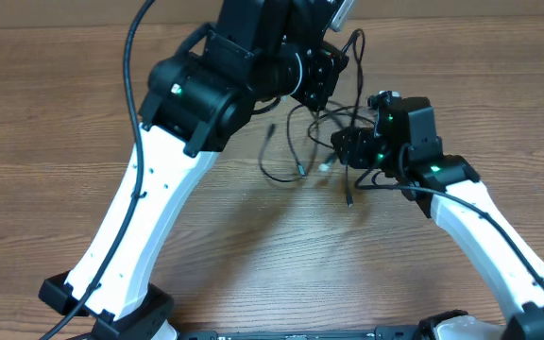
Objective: Untangle cables
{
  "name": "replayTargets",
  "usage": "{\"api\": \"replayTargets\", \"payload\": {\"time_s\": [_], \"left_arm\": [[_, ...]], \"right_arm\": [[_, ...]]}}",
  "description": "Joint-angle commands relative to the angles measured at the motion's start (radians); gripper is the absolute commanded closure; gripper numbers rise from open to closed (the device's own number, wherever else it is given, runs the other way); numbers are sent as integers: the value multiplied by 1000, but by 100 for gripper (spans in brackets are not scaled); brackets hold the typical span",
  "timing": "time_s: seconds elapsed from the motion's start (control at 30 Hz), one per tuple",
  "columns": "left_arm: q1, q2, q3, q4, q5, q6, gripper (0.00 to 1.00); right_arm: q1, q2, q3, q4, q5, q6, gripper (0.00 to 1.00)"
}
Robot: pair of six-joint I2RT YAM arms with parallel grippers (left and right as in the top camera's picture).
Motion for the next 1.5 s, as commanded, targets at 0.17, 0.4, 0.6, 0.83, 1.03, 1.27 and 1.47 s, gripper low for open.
{"api": "replayTargets", "payload": {"time_s": [0.17,0.4,0.6,0.83,1.03,1.27,1.47], "left_arm": [[92,-24,56,-118,-12,18,96],[117,-25,56,-126,-27,18,96],[114,-25,56,-129,-30,19,96],[108,-25,56,-121,-11,18,96],[108,-25,56,-117,-11,18,96],[108,-25,56,-109,-12,18,96],[107,-25,56,-107,-11,18,96]], "right_arm": [[1,53,20,3,51,20,74],[-31,53,20,-174,439,245,79],[-102,52,22,-179,299,301,69],[-103,52,22,62,-439,68,41],[-78,52,22,49,-587,141,33],[-10,52,20,-32,-517,351,46],[61,54,20,-89,-312,553,62]]}}
